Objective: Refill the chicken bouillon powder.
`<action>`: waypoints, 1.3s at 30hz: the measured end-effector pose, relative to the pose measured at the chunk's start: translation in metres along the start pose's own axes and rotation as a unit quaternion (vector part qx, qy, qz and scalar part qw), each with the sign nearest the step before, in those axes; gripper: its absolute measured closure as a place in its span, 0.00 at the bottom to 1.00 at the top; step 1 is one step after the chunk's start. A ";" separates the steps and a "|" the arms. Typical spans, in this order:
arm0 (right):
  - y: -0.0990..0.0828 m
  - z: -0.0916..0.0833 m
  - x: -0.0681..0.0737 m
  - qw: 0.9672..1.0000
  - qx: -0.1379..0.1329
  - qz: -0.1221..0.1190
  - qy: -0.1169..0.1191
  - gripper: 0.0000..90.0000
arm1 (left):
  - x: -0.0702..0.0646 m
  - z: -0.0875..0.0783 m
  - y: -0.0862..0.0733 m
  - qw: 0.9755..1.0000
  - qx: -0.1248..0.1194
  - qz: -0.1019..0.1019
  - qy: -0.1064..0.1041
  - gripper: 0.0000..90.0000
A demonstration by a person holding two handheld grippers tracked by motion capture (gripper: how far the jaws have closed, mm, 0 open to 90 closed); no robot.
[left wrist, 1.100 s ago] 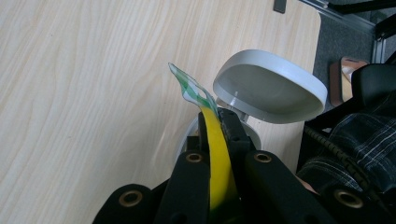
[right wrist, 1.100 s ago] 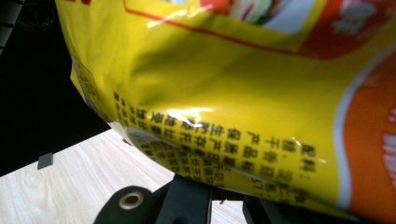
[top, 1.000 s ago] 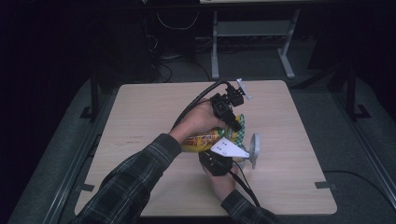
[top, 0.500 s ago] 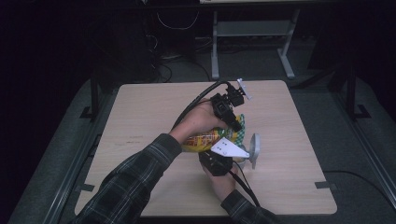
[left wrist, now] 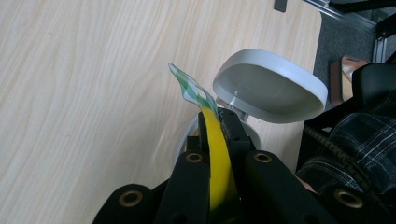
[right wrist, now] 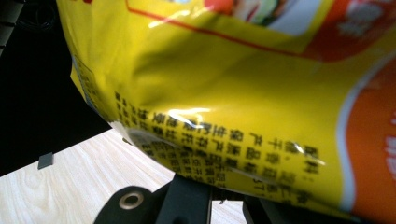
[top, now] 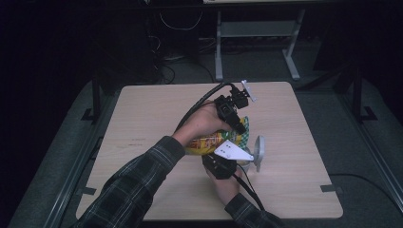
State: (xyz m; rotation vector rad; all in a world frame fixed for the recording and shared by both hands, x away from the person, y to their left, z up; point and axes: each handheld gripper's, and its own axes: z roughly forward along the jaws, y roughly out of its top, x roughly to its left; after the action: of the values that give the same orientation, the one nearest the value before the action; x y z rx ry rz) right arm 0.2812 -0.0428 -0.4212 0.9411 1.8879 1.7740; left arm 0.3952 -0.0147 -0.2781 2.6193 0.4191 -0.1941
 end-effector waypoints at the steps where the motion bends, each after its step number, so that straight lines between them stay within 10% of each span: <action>1: 0.000 0.000 0.000 1.000 0.000 0.000 0.000 1.00 | 0.000 0.000 0.000 1.000 0.000 0.000 -0.001 1.00; 39: 0.002 -0.001 -0.001 1.000 -0.004 0.004 0.003 1.00 | -0.001 -0.001 0.003 1.000 0.001 -0.002 0.003 1.00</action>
State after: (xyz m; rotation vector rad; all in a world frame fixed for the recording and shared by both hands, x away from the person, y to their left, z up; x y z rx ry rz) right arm 0.2818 -0.0438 -0.4192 0.9423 1.8813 1.7907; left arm 0.3951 -0.0166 -0.2760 2.6212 0.4258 -0.1869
